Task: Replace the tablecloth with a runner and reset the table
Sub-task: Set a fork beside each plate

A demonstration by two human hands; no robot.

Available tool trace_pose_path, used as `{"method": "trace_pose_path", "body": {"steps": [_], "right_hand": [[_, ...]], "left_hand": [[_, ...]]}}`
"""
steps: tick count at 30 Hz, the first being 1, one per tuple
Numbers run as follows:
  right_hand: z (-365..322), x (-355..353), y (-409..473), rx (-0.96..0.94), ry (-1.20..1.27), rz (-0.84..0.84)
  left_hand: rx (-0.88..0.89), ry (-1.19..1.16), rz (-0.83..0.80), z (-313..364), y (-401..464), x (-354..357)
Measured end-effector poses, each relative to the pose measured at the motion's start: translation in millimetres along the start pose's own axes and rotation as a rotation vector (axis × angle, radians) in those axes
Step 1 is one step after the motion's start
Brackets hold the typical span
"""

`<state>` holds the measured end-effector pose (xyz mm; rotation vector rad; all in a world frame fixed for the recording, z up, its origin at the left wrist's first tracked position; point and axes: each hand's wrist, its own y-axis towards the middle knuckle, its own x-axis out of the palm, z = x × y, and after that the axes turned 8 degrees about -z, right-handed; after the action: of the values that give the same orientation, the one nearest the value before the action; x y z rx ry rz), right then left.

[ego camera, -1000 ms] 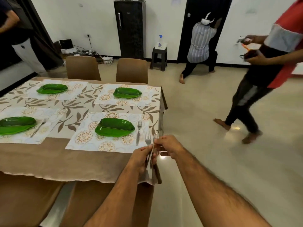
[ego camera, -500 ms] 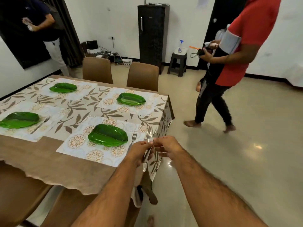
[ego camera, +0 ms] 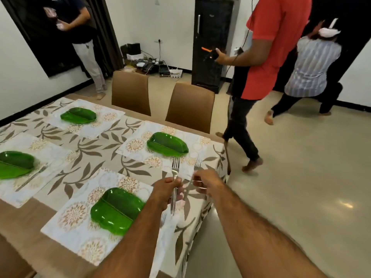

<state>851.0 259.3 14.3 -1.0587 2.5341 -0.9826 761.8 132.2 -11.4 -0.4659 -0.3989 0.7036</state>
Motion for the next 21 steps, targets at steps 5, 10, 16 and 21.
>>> {"method": "trace_pose_path", "body": {"steps": [5, 10, 16, 21], "right_hand": [[-33, -14, 81, 0.051, -0.023, -0.001], [-55, -28, 164, 0.122, -0.073, -0.008], [-61, -41, 244, 0.233, -0.129, -0.017], [-67, -35, 284, 0.343, -0.143, -0.085]], "left_hand": [[-0.032, -0.056, 0.058, 23, 56, -6], [-0.025, -0.112, 0.141, 41, 113, 4], [-0.067, -0.177, 0.296, 51, 167, 24], [-0.06, -0.211, 0.349, 58, 191, 33]]}}
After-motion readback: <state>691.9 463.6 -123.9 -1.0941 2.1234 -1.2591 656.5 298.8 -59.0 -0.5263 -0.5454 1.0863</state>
